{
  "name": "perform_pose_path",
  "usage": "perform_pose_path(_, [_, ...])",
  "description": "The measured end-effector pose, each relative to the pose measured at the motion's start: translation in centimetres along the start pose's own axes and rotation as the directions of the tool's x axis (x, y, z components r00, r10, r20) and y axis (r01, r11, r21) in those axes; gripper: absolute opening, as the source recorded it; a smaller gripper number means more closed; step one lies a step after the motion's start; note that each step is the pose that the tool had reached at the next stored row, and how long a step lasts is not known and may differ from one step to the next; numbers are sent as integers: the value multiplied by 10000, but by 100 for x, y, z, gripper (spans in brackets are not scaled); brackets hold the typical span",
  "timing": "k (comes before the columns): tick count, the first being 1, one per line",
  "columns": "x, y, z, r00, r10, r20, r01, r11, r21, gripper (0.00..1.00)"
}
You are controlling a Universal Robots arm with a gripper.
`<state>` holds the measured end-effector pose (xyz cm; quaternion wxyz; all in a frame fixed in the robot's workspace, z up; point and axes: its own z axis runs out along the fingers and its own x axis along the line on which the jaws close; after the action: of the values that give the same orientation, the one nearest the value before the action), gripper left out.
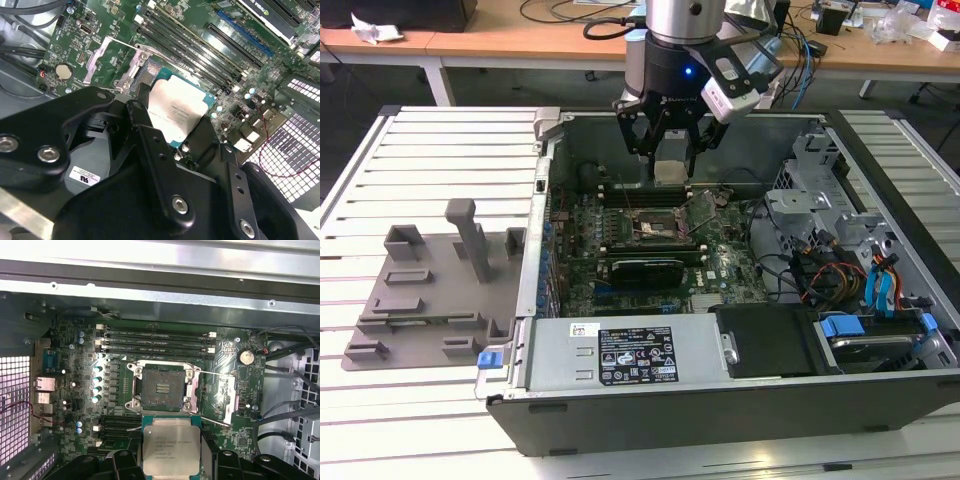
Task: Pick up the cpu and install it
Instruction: 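Pick up the cpu and move it towards the insertion slot, then place the cpu into insertion slot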
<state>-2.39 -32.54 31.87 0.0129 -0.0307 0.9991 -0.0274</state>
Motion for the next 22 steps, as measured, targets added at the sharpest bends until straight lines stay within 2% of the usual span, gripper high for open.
perform_pose_path(5, [0,0,1,10000,2,0,-2,10000,0,55])
perform_pose_path(9, [0,0,2,9987,515,-28,-515,9987,17,55])
perform_pose_path(10, [0,0,3,9960,892,-48,-892,9960,37,55])
perform_pose_path(12, [0,0,4,9905,1372,-72,-1372,9905,68,55])
perform_pose_path(13, [0,0,4,9859,1668,-86,-1667,9859,99,55])
perform_pose_path(15, [0,0,5,9801,1985,-100,-1983,9801,127,55])
perform_pose_path(21, [0,0,6,9678,2512,-125,-2510,9679,155,55])
perform_pose_path(22, [0,0,6,9637,2668,-133,-2666,9637,162,55])
